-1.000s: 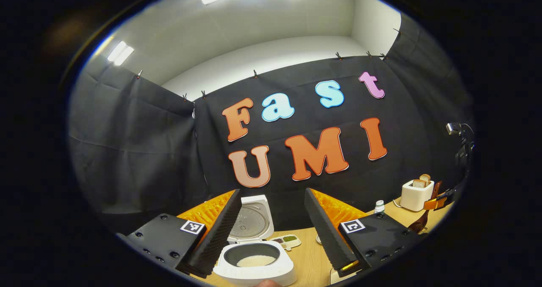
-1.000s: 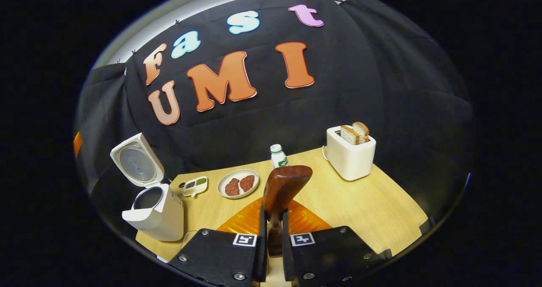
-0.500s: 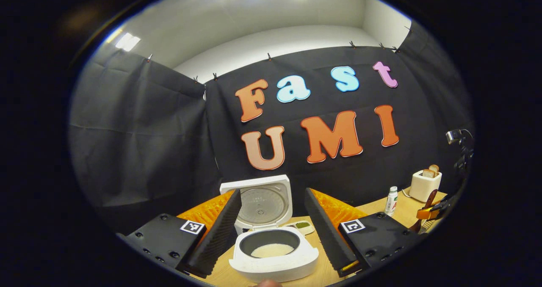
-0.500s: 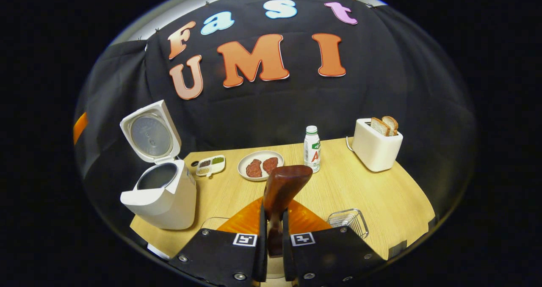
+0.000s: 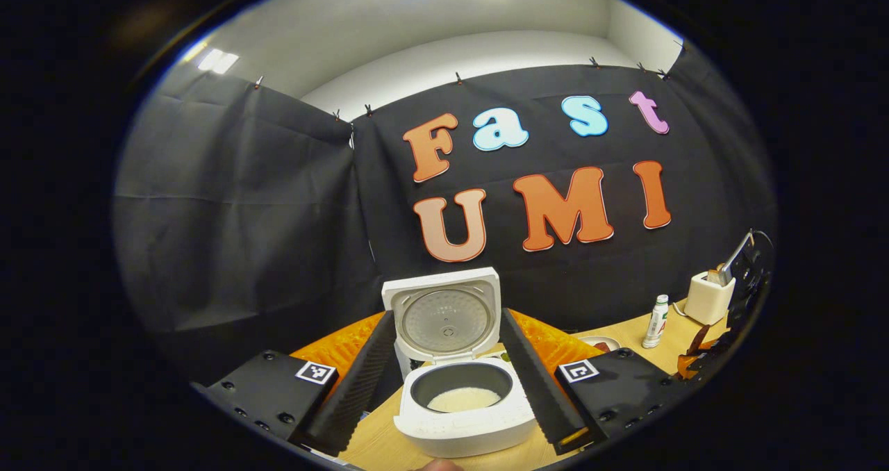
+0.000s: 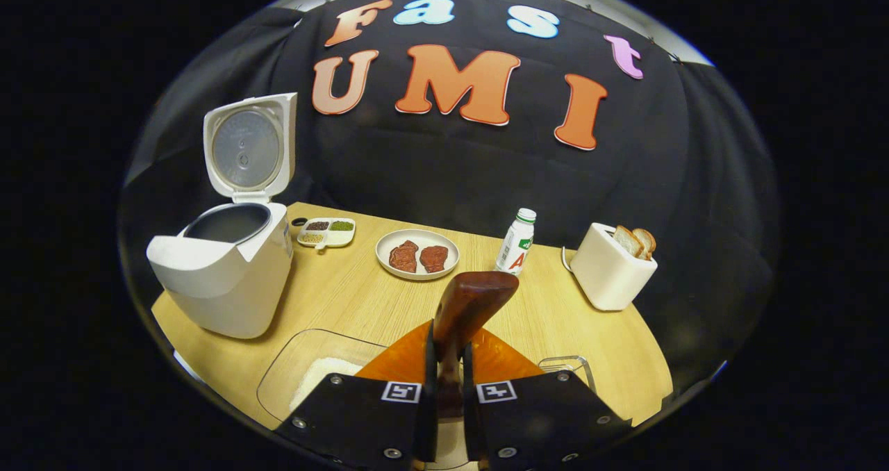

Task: Close the left gripper, press the button to open the rice cooker; take a wooden spoon from the chopstick holder with the right hand, scoop a spoonful of rice and pour it into the rice cooker, then put the wooden spoon back into the chopstick holder.

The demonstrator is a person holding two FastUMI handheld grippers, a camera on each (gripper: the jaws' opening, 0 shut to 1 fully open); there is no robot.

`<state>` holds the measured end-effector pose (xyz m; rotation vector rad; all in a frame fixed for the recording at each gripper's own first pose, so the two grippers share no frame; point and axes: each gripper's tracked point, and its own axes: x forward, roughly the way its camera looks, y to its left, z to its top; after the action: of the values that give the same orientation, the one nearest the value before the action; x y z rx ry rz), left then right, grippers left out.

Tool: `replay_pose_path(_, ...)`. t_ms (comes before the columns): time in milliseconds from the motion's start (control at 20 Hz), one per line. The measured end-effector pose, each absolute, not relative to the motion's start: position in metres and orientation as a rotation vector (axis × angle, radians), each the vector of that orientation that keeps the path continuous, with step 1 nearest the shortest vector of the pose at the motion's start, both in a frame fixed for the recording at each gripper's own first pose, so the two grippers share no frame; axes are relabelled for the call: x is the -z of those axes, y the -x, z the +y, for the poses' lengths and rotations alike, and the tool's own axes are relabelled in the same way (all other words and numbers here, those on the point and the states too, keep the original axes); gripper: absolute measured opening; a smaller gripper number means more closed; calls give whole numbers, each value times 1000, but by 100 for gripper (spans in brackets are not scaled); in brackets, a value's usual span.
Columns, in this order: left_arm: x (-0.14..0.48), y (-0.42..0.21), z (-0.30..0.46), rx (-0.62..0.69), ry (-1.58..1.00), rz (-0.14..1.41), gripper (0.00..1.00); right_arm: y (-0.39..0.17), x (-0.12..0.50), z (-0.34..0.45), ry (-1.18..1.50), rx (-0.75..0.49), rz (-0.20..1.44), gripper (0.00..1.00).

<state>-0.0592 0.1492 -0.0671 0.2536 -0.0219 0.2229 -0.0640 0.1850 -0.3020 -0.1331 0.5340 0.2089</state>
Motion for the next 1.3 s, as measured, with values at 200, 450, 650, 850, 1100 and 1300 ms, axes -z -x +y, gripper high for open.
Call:
replay_pose_path(200,72,59,159,-240,-258,-3,100,64,322,188,150,-188,535,13)
replay_pose_path(450,78,52,165,-236,-267,20,100,67,336,189,128,-172,528,13)
replay_pose_path(650,82,46,164,-222,-277,28,100,81,337,190,119,-176,523,13)
replay_pose_path(850,91,41,162,-210,-273,48,98,93,338,186,112,-188,544,13)
replay_pose_path(1100,95,37,159,-200,-264,51,99,112,337,178,89,-200,586,13)
replay_pose_path(1300,100,36,158,-197,-259,64,98,117,338,177,73,-183,623,13)
